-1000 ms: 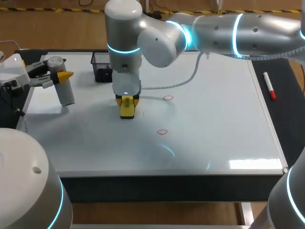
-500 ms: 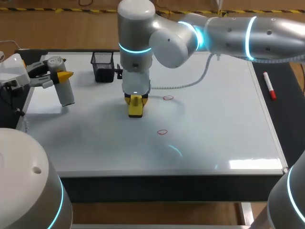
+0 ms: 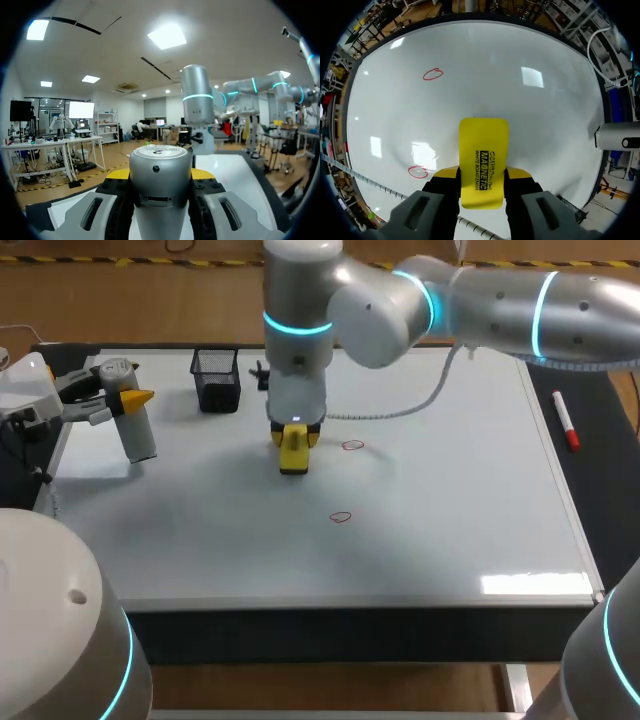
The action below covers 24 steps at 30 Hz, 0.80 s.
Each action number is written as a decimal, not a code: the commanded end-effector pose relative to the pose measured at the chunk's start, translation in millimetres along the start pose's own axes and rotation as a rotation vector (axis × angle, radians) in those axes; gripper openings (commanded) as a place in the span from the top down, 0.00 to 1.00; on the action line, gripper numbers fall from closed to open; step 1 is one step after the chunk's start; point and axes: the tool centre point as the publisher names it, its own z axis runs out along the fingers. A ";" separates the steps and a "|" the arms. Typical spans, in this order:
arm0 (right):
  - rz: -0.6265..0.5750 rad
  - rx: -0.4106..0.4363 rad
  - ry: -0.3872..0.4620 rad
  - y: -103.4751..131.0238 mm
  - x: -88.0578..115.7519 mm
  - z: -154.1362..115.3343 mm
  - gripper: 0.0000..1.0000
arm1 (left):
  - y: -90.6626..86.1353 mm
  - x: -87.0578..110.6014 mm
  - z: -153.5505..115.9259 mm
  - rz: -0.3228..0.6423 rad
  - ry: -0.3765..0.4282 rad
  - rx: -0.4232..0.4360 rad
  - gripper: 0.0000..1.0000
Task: Pick up the inspection probe, press it on each red-marked spot on the whiteboard one by one, put down the probe, pick up the eraser, and wipe off all the red marks.
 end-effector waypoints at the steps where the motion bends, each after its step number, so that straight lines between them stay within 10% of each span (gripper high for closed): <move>1: 0.006 0.002 -0.022 -9.3 19.7 -22.3 1.00 | -0.9 0.5 -0.2 0.001 -0.001 0.001 1.00; 24: 0.183 0.021 -0.048 -76.3 155.8 -50.1 1.00 | -0.9 0.5 -0.2 0.001 -0.001 0.001 1.00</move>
